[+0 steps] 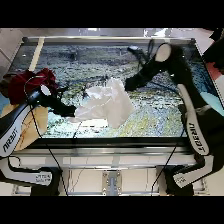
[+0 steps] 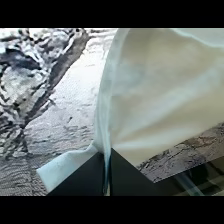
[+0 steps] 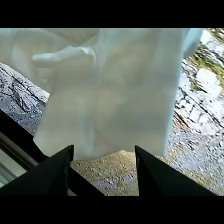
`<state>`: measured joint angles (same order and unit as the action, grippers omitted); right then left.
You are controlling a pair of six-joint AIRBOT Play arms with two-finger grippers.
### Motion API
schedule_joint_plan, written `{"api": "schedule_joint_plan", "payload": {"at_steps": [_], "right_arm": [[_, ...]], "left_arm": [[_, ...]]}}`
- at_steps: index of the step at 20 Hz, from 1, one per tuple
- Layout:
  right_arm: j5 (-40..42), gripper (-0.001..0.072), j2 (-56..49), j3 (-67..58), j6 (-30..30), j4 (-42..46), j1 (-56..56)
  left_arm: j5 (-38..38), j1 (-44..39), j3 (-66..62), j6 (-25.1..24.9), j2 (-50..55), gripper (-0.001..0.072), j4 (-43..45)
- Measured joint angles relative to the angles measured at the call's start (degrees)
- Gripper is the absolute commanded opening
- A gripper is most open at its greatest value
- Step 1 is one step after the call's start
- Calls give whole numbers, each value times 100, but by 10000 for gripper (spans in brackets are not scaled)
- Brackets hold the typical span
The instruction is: Fold the shirts.
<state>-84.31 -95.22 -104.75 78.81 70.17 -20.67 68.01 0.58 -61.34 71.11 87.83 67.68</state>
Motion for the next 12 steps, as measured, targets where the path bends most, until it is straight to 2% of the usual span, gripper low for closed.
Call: {"api": "schedule_joint_plan", "payload": {"at_steps": [7, 12], "right_arm": [[1305, 455, -944, 245, -199, 247, -1268], [2031, 456, -1088, 201, -557, 1167, -1926]], "left_arm": [[59, 2, 0, 2, -79, 12, -28], [63, 4, 0, 2, -87, 12, -44]]}}
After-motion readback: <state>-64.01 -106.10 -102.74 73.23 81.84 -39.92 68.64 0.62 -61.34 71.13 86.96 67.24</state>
